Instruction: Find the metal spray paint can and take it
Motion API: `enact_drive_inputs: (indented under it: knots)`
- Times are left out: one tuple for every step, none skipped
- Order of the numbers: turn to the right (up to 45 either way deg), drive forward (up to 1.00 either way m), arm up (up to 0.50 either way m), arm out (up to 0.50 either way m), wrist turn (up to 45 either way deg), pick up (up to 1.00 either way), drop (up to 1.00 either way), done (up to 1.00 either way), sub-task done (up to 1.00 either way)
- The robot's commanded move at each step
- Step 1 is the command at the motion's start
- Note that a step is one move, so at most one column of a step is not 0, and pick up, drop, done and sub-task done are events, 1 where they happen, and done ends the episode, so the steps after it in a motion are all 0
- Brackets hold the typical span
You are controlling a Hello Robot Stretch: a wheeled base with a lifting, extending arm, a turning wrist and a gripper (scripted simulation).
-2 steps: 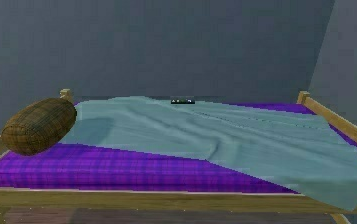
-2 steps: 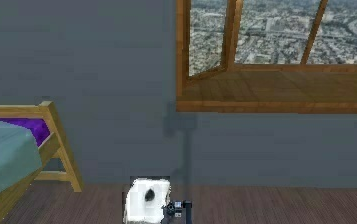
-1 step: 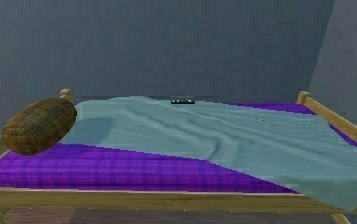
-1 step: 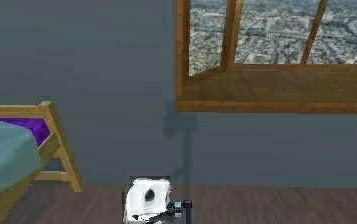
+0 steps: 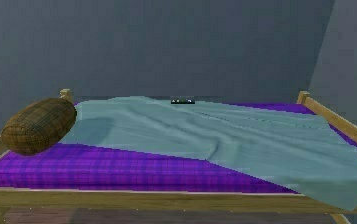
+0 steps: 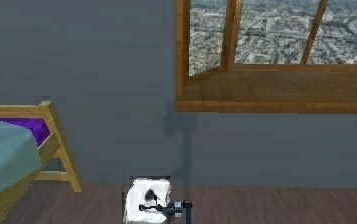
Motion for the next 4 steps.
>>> enact_drive_inputs:
  knots:
    - [0.0,0.0,-0.3,0.0,0.0,0.0,0.0,0.0,0.0]
    - [0.0,0.0,0.0,0.0,0.0,1.0,0.0,0.0,0.0]
    - [0.0,0.0,0.1,0.0,0.0,0.0,0.0,0.0,0.0]
    - [0.0,0.0,0.0,0.0,0.0,0.0,0.0,1.0,0.0]
